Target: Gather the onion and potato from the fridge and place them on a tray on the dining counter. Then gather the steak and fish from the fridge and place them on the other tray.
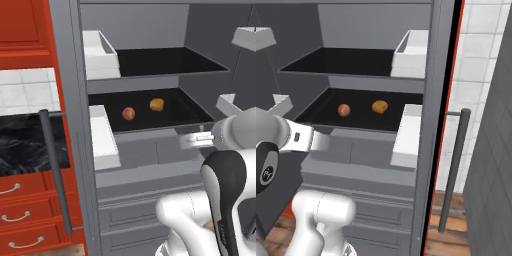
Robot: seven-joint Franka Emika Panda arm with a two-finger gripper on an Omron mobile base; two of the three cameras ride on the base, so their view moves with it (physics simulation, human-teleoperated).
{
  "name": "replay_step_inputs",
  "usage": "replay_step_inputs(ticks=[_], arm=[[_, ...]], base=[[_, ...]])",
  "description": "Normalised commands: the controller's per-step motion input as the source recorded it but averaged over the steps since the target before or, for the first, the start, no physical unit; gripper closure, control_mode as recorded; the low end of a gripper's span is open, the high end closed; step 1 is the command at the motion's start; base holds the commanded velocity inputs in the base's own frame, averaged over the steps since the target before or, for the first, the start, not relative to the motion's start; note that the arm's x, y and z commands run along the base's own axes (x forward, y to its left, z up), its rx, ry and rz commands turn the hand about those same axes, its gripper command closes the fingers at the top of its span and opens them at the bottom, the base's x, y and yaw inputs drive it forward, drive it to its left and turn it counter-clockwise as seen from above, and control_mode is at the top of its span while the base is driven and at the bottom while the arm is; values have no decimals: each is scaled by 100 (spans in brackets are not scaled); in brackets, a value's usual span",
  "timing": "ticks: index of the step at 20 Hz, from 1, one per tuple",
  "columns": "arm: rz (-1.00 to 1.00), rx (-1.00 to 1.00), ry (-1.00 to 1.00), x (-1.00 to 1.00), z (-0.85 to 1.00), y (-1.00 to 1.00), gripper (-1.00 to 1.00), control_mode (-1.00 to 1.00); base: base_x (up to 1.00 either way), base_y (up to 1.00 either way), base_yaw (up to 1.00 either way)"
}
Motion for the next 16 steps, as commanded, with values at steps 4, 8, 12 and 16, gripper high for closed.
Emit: replay_step_inputs(ticks=[4,8,12,16], arm=[[0,0,0,0,0,0,-100,100],[0,0,0,0,0,0,-100,-100],[14,2,5,11,-17,-2,-100,-100],[33,0,9,34,-26,-10,-100,-100]], base=[[27,-1,0],[3,0,0],[0,0,0],[0,0,0]])
